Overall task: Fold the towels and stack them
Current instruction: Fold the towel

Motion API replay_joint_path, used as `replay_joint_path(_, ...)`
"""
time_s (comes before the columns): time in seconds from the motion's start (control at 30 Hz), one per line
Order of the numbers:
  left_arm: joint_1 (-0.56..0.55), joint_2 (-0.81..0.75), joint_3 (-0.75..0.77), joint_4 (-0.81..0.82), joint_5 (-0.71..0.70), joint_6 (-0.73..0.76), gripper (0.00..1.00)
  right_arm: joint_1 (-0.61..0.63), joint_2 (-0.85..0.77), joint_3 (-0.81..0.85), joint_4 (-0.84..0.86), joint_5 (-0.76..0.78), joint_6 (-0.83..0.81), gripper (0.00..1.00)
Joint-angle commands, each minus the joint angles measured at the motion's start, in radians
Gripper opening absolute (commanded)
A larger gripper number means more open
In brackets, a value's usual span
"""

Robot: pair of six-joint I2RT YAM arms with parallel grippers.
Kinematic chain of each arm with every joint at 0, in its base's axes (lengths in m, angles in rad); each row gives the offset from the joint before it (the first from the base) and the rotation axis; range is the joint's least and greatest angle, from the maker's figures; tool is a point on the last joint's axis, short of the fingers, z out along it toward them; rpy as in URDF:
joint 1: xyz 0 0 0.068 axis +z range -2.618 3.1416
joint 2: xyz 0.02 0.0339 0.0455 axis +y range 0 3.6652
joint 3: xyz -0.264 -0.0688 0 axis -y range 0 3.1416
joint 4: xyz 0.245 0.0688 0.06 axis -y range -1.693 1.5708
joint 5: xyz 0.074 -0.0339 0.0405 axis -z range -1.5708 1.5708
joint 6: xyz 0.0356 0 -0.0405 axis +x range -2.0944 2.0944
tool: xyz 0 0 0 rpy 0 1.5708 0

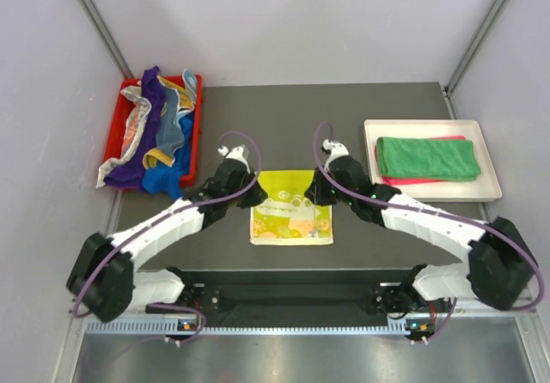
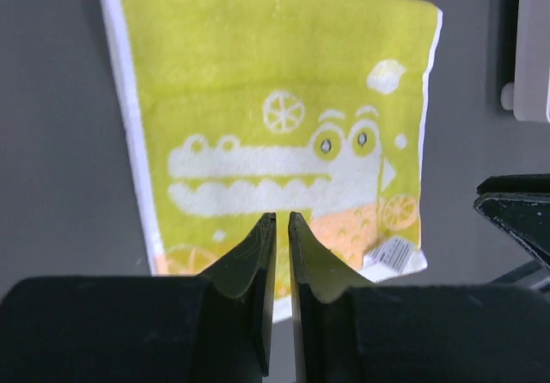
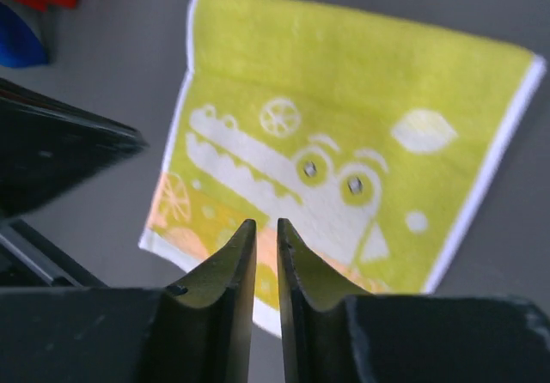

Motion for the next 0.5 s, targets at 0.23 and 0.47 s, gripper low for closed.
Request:
replay_joint_path(0.23, 0.129, 0.466, 0.234, 0.365, 0.269, 0.114, 0.12, -0.085, 0.458, 0.215, 0.483, -0.267, 0.041, 0.03)
replay_joint_path(0.47, 0.143, 0.59, 0.295, 0.386, 0.247, 0.167, 0.11, -0.139, 0.66, 0.272, 0.623, -0.314, 0.109, 0.0)
